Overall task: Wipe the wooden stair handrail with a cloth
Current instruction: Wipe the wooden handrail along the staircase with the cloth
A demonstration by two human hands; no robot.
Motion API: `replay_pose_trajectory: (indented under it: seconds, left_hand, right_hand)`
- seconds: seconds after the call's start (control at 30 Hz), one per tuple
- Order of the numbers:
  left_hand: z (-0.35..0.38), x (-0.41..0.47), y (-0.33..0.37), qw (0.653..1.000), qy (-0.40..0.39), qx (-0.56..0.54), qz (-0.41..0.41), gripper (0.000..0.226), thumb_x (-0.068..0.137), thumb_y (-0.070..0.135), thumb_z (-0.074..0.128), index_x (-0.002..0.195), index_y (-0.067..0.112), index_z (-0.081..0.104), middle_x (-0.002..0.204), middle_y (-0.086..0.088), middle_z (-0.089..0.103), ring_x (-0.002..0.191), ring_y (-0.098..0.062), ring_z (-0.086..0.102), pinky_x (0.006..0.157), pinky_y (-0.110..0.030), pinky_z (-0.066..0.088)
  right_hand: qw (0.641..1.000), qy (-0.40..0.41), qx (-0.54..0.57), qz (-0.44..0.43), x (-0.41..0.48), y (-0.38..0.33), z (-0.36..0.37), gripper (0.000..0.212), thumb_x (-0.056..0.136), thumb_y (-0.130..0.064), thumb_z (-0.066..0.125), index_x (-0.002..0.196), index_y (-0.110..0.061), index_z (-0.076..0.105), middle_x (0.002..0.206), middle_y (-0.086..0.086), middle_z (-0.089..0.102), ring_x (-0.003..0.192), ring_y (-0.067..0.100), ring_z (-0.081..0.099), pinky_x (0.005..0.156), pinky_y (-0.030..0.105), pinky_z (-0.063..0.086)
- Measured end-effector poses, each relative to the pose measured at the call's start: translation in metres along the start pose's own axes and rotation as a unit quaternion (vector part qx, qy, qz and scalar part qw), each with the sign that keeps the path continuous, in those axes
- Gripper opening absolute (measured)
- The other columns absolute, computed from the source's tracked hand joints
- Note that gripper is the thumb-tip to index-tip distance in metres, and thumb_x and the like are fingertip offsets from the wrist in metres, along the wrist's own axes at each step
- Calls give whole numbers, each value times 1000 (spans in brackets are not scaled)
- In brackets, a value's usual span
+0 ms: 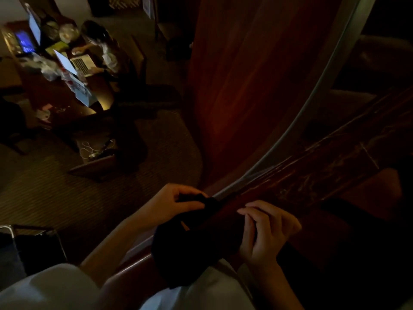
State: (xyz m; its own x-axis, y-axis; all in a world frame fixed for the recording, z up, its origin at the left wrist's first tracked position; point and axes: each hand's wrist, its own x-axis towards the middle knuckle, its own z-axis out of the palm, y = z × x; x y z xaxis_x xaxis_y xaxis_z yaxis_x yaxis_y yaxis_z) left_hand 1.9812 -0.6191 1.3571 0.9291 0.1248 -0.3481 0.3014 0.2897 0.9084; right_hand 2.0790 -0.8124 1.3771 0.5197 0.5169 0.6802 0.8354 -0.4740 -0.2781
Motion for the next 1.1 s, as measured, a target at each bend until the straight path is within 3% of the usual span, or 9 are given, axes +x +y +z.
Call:
replay_pose_trajectory:
  seconds: [0.1,0.2,0.3,0.47,0.6,0.7,0.8,0.9,1.1]
  left_hand:
    - [9,3,-3,1000,6,-12,22,19,78,30,67,94,38,75,104,5,73,95,-15,71,79,-21,55]
    - [30,30,14,998,34,19,47,14,79,38,67,91,37,73,88,6,74,79,-16,71,68,-24,56]
    - [48,60,30,997,42,28,49,8,87,32,68,94,30,72,80,11,73,68,-6,68,59,-17,50]
    - [31,42,16,992,50,94,63,11,89,24,68,96,32,70,90,16,68,83,-1,67,72,-16,52]
    - [-5,-1,-15,982,25,185,16,15,87,20,68,97,31,70,97,11,66,91,1,65,80,-13,49]
    - [-12,-18,-24,980,50,193,14,16,84,19,71,96,29,72,97,9,67,91,-1,65,82,-14,49]
    - [9,5,-6,975,67,200,67,19,87,17,68,99,31,68,99,11,63,93,0,62,85,-16,48]
    - [35,53,30,963,63,222,140,19,90,18,66,108,20,69,102,8,60,94,-2,59,89,-22,47]
    - [80,119,96,948,82,204,232,21,91,19,66,111,12,71,104,5,62,94,-3,58,82,-7,39]
  right_hand:
    - [1000,-9,-8,4,-3,1,-1,23,105,-30,35,95,-29,56,105,-11,56,98,8,48,88,32,27]
    - [1000,1,-8,6,-7,2,1,23,106,-29,35,95,-28,55,104,-10,56,107,6,42,88,31,28]
    - [1000,11,-23,4,-7,4,3,24,106,-28,35,94,-27,55,104,-11,56,109,6,41,93,28,26]
    - [1000,16,-20,0,-5,5,5,23,105,-27,36,94,-27,56,105,-10,56,110,6,41,91,30,28]
    - [1000,13,-3,2,-5,4,4,22,104,-26,37,96,-27,57,105,-11,57,107,5,44,91,31,28]
    - [1000,17,-2,0,-6,3,4,22,104,-26,38,97,-27,58,104,-11,57,99,9,49,95,28,26]
    - [1000,23,-5,1,-5,3,5,21,104,-26,38,97,-28,58,104,-12,57,98,11,49,95,28,25]
    - [1000,26,-9,-1,-3,4,6,21,104,-26,38,96,-29,57,104,-12,57,102,8,46,93,30,27]
    - [999,38,-4,-6,0,4,7,24,104,-28,33,95,-24,55,101,-8,56,98,10,45,89,31,29]
